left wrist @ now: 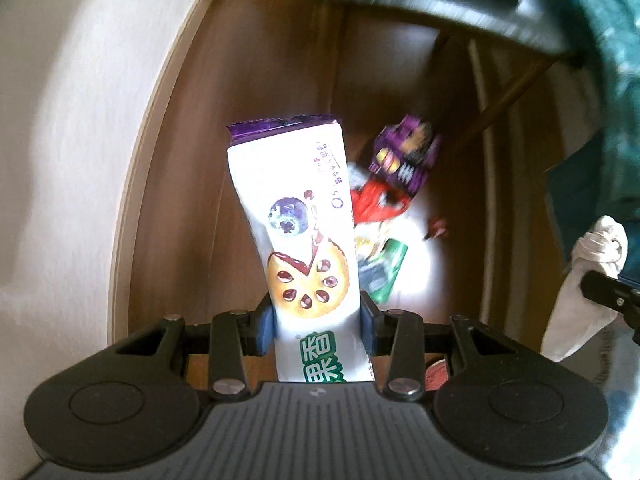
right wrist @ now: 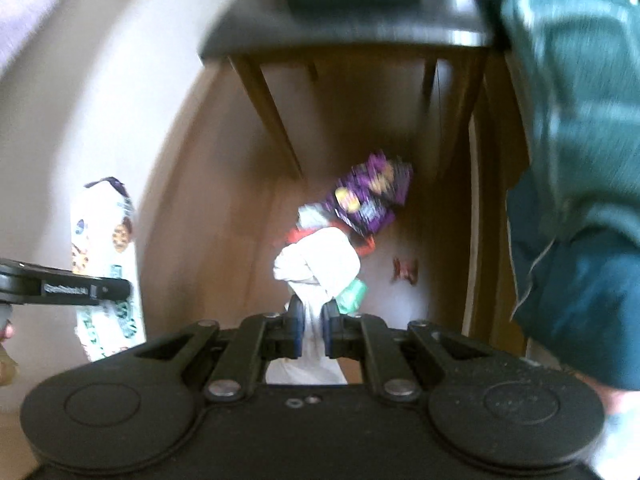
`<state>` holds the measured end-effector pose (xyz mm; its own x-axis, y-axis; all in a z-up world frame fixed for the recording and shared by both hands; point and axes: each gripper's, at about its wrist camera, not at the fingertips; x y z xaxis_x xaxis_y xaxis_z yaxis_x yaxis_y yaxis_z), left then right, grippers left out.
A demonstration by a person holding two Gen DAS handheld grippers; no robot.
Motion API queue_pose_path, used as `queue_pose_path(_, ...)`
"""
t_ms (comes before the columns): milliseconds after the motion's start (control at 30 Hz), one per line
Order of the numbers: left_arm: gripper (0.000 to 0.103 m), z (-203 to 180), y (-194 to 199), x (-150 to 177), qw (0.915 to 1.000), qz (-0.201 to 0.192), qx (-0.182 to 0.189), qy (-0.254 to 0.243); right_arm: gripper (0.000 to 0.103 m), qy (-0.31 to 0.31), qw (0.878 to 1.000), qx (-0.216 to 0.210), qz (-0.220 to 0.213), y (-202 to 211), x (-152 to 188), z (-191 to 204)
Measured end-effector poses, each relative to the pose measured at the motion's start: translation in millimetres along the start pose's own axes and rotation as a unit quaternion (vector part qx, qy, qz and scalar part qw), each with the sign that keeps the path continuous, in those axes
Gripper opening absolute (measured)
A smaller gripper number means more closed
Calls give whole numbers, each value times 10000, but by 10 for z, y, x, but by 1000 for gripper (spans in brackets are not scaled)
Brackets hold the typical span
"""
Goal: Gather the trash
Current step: 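Lift the snack packet with left while right carries the white cloth to the wastebasket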
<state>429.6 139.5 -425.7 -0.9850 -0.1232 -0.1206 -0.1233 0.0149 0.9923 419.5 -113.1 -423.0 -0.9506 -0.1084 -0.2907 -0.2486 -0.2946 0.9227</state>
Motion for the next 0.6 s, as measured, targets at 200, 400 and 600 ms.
queue_pose_path(200, 40, 10, 934, -355, 9981, -395, 445, -141, 9, -281, 9975, -203, -611, 897, -492, 218)
queue_pose_path(400, 40, 8, 1760, -655, 9919, -956, 706, -446, 9, -236, 9909, -180, -1309, 1754, -929, 503)
queue_pose_path(600, 40, -37, 2492, -1030, 9830, -1450, 984, -553, 9, -362, 9845, -364, -1679, 2368, -1286, 608)
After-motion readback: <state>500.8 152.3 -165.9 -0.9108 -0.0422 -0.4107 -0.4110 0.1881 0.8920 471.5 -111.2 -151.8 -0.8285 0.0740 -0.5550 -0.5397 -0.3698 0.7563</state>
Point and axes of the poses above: each gripper's, at about its wrist camera, not at the fingertips, and y roughly against the way its jaws point, z to its left, x to its underside, and after that the axes turned 1 degree about z, right-handed
